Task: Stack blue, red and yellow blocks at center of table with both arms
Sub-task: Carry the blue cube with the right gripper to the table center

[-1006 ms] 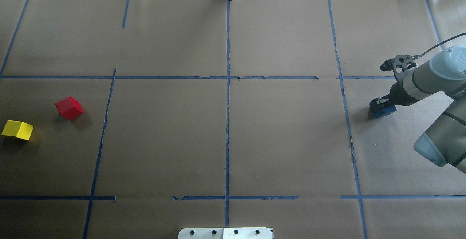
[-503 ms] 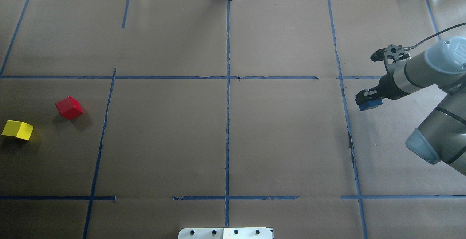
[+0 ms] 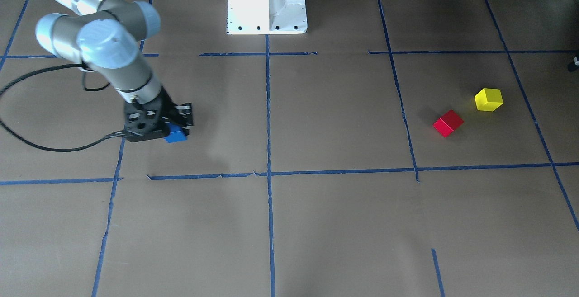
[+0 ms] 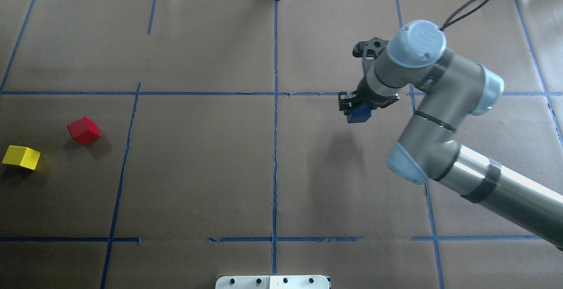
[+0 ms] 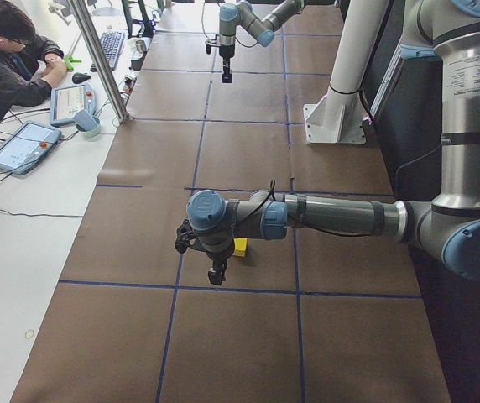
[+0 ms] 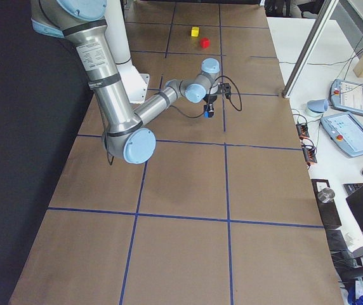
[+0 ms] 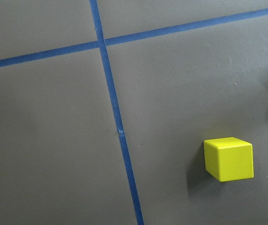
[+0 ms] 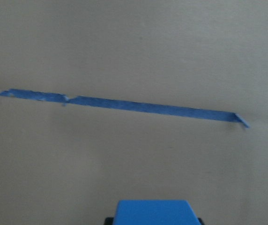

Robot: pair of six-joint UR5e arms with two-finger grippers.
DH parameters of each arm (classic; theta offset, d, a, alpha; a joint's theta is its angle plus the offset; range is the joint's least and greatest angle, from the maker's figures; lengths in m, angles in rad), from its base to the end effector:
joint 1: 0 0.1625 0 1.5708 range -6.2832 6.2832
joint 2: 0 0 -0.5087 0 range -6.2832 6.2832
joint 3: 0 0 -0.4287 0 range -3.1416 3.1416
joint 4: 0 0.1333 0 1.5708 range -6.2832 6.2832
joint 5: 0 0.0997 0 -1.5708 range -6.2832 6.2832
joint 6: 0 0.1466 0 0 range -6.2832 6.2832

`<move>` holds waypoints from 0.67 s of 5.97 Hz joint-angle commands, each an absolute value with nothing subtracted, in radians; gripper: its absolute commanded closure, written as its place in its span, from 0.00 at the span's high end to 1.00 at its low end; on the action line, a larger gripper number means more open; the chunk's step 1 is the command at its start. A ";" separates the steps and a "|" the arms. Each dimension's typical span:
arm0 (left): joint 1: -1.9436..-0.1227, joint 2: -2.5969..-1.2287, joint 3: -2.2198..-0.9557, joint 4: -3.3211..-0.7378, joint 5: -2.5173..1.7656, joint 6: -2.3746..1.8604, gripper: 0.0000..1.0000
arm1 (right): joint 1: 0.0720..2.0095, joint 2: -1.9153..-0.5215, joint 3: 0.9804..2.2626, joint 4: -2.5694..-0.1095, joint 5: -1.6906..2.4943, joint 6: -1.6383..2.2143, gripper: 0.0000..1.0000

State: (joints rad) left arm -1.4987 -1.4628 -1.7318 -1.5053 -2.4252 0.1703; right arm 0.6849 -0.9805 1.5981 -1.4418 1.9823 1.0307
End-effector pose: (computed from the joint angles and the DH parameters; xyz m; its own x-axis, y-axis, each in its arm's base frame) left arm 0.0113 -0.4722 0.7430 0.6340 0.2064 -0.7453 -0.1821 0.9765 0.1155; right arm -0.5701 -0.5621 0.3678 0.6775 -0.0551 0.7334 -0.0245 0.9949 0.0974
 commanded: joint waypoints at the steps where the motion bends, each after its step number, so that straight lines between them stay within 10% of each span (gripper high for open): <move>1: -1.499 -1.463 -1.733 -1.511 -2.425 0.170 1.00 | 0.602 -0.647 1.258 -1.470 1.908 1.138 0.00; 4: -1.499 -1.462 -1.732 -1.508 -2.425 0.170 1.00 | 0.532 -0.617 1.238 -1.451 1.815 1.226 0.01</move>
State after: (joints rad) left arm -1.4987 -1.4627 -1.7323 -1.5090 -2.4252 0.1703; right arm 0.5479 -0.6216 1.2470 -1.4560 1.8326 1.2171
